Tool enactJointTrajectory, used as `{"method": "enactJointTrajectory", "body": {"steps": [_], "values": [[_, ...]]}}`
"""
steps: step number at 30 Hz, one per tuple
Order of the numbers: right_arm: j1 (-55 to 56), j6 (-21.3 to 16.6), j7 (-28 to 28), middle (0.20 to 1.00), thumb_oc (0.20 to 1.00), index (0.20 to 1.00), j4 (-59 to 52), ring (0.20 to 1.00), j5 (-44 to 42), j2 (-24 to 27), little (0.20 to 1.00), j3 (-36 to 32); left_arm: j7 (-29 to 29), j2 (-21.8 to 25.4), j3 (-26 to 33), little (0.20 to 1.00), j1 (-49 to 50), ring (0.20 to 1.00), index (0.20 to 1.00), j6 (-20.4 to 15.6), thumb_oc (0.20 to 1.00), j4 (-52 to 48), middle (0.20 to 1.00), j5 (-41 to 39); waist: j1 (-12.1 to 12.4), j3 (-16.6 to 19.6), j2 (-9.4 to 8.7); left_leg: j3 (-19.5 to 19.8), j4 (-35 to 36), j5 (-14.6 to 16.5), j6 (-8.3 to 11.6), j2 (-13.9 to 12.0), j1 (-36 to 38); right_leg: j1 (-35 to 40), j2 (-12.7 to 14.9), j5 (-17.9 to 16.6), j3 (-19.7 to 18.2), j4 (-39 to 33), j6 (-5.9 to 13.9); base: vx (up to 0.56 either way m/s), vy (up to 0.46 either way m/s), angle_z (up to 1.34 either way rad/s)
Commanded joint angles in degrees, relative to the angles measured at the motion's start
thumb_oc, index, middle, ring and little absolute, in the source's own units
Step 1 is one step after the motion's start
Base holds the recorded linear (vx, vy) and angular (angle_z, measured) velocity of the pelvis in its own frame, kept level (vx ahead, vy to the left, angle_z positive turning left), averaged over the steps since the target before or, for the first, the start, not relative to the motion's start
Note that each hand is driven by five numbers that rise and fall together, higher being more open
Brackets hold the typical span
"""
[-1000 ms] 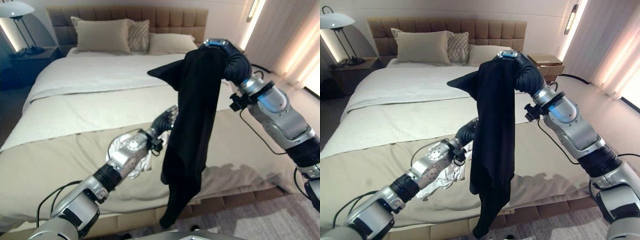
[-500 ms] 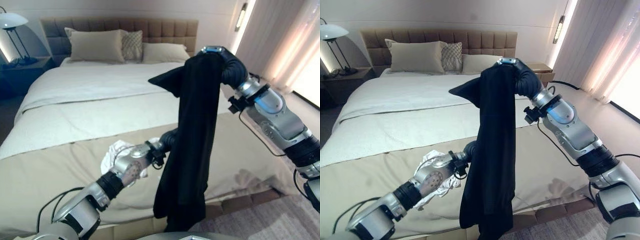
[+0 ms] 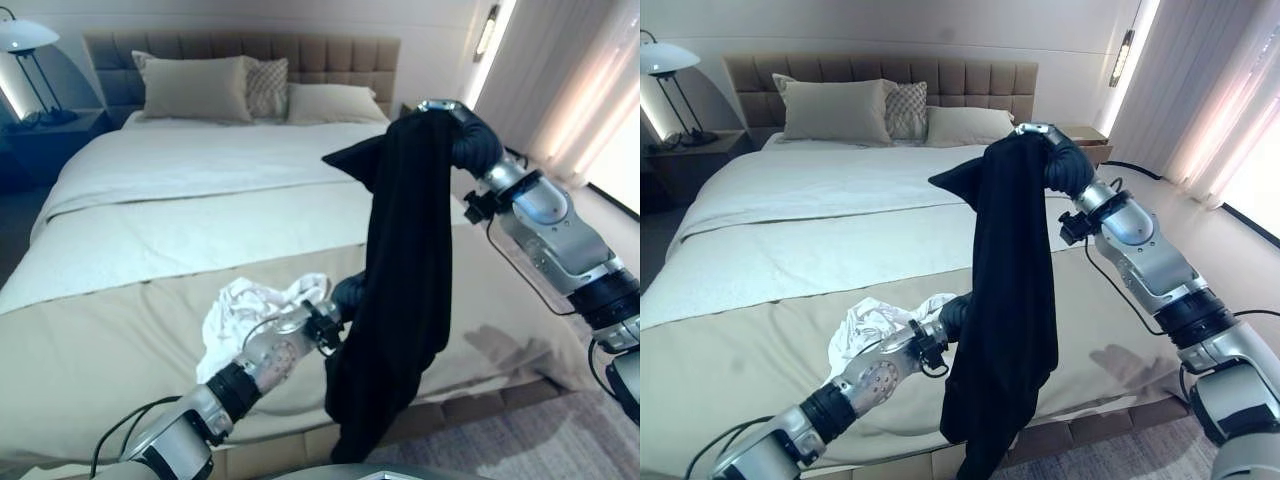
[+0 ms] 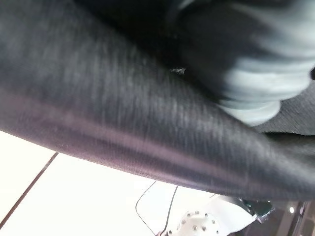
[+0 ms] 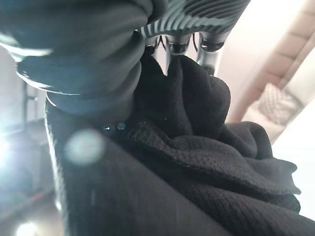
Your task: Pick up clothes into the bucket
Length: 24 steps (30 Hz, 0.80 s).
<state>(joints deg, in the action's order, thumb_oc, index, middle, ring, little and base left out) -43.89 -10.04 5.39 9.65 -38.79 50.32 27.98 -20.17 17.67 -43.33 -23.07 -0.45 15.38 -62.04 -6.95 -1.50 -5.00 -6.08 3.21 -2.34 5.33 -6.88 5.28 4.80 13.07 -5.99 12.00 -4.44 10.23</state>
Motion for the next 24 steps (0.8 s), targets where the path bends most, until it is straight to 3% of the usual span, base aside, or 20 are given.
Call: {"method": "enactJointTrajectory", "body": {"steps": [1,12,13,14,20,24], "values": [[-12.13,-3.43,-3.59,0.2,0.2,0.2,2.76,0.2,-0.83,0.87,0.2,-2.17,0.71,1.31,2.37,0.2,1.19,0.2,0.2,-2.79,0.2,-5.18,0.2,-1.88,1.25,-1.46,-1.79,1.88,-4.56,0.8,0.26,-1.0,-3.65,0.51,2.01,-0.21,0.01,3.19,2.6,0.0,0.0,0.0],[-7.08,-3.81,-4.55,0.2,0.2,0.2,2.29,0.2,-0.4,3.5,0.2,-6.03,3.84,7.47,9.52,0.2,8.41,0.2,0.2,-5.89,0.2,-13.94,0.2,0.5,2.89,-2.53,-1.7,2.58,-5.34,0.93,0.15,-0.99,-3.96,1.07,2.03,0.26,0.61,3.38,2.34,0.0,-0.005,0.02],[-5.56,-3.8,-4.76,0.545,0.545,0.545,1.9,0.545,-0.38,3.43,0.545,-7.18,4.03,8.09,12.04,0.2,10.46,0.2,0.2,-5.99,0.2,-15.41,0.2,-0.42,3.14,-2.61,-1.6,2.62,-5.3,0.93,0.13,-1.01,-3.89,1.16,2.0,0.37,0.67,3.35,2.31,0.01,-0.008,0.04],[-3.85,-3.77,-4.86,1.0,1.0,1.0,1.34,1.0,-0.7,2.87,1.0,-8.3,4.07,8.41,13.97,0.2,11.88,0.2,0.2,-5.84,0.2,-16.76,0.2,-1.71,3.31,-2.59,-1.56,2.64,-5.27,0.91,0.12,-1.02,-3.85,1.22,1.98,0.46,0.69,3.33,2.27,0.01,-0.008,0.04],[2.92,-2.47,-3.44,1.0,1.0,1.0,1.21,1.0,-2.47,-0.06,1.0,-11.18,4.22,8.48,22.3,0.2,18.01,0.2,0.2,-6.25,0.2,-23.67,0.2,-9.12,4.2,-2.87,-1.27,2.86,-5.05,0.81,0.02,-1.01,-3.64,1.53,1.92,0.66,1.08,3.23,2.14,0.0,-0.003,0.02],[5.01,-0.97,-2.66,1.0,1.0,1.0,3.51,1.0,-1.97,-2.1,1.0,-10.15,4.74,7.57,24.51,0.2,19.06,0.2,0.2,-6.98,0.2,-26.36,0.2,-11.59,4.53,-3.11,-1.14,3.08,-4.99,0.83,-0.05,-0.85,-3.68,1.6,1.93,0.76,1.2,3.17,2.08,0.0,-0.003,0.04]]}}
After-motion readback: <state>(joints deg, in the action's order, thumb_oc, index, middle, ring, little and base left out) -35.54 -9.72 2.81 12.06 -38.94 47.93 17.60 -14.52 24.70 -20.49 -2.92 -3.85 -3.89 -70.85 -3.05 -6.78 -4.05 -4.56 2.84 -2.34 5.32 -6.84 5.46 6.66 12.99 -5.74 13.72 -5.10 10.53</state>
